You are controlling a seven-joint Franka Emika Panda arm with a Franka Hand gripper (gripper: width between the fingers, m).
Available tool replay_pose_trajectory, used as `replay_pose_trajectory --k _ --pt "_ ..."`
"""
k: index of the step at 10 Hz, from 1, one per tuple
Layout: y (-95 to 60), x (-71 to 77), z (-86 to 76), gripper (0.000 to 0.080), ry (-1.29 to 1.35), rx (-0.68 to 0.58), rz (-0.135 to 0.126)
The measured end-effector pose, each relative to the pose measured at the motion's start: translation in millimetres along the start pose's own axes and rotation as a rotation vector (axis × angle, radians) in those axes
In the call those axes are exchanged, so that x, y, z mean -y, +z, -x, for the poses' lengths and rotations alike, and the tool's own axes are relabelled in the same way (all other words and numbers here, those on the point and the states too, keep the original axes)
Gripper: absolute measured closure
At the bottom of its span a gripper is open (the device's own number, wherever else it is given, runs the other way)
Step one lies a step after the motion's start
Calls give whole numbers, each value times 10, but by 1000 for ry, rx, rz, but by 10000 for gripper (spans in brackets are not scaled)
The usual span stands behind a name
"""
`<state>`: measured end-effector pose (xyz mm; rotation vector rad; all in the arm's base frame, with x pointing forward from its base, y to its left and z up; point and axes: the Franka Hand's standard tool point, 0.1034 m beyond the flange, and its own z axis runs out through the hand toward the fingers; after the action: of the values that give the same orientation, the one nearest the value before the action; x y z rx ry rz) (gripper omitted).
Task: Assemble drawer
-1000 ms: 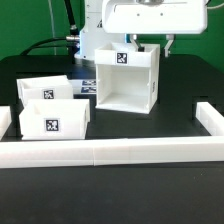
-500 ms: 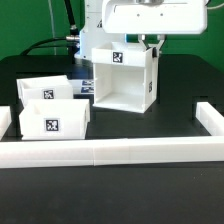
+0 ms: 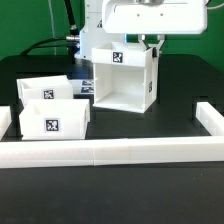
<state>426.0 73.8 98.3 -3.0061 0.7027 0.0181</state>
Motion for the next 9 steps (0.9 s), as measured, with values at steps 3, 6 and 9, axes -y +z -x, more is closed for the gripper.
replay_pose_trajectory --k 3,6,9 --pt "2 146 -202 762 -11 -14 -18" --pt "-1 352 -550 762 -2 -38 -45" --pt "-13 523 -979 761 14 -69 -70"
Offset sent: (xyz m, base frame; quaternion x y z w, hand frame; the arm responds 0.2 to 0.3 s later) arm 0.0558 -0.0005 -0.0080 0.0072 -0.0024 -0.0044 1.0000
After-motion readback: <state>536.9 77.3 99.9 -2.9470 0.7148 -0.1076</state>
